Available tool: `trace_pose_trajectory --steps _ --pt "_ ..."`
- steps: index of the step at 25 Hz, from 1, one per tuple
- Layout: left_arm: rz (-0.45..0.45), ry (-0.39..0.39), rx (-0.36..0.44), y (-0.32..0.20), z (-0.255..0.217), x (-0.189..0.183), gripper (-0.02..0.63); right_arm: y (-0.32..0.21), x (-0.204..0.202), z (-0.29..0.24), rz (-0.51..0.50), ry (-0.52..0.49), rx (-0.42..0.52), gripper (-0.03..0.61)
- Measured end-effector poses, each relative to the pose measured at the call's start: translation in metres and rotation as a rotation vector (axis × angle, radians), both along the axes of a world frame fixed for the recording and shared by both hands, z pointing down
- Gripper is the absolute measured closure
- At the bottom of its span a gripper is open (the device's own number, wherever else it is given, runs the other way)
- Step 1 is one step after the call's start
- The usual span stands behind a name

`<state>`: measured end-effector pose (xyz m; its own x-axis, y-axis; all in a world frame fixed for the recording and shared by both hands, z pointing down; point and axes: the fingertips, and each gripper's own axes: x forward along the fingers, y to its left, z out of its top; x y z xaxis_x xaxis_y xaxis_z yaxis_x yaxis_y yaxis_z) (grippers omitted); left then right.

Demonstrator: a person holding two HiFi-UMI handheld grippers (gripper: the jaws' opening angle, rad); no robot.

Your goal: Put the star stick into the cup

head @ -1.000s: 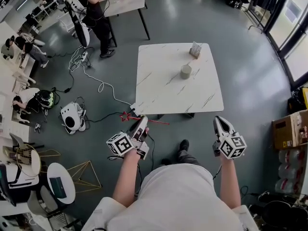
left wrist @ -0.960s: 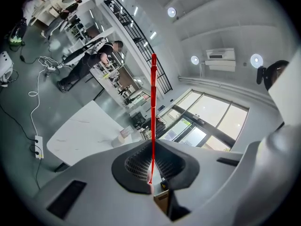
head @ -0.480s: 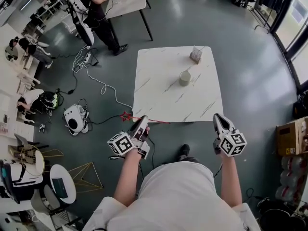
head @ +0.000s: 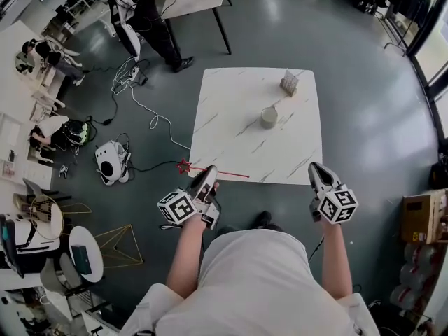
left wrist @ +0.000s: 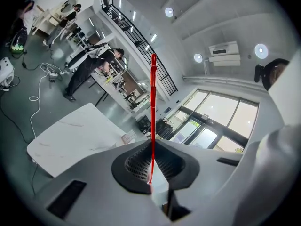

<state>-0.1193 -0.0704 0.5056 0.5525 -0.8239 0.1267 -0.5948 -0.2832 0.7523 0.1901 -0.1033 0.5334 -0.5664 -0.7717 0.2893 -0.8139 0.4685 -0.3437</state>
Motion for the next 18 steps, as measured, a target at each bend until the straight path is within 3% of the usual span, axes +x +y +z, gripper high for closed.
trace_pose_trajectory --steps 4,9,18 --pt "-0.011 -0.012 0.035 -0.007 -0.008 0.011 0.591 -0.015 0.001 -0.001 -0.050 0.014 -0.002 0.549" --pt "-0.020 -0.013 0.015 -0.017 -0.004 0.020 0.591 -0.028 -0.002 0.000 -0.098 0.027 0.002 0.549" --pt "-0.029 -0.019 0.015 -0.040 -0.002 0.019 0.591 -0.044 -0.001 0.014 -0.084 0.019 -0.034 0.549"
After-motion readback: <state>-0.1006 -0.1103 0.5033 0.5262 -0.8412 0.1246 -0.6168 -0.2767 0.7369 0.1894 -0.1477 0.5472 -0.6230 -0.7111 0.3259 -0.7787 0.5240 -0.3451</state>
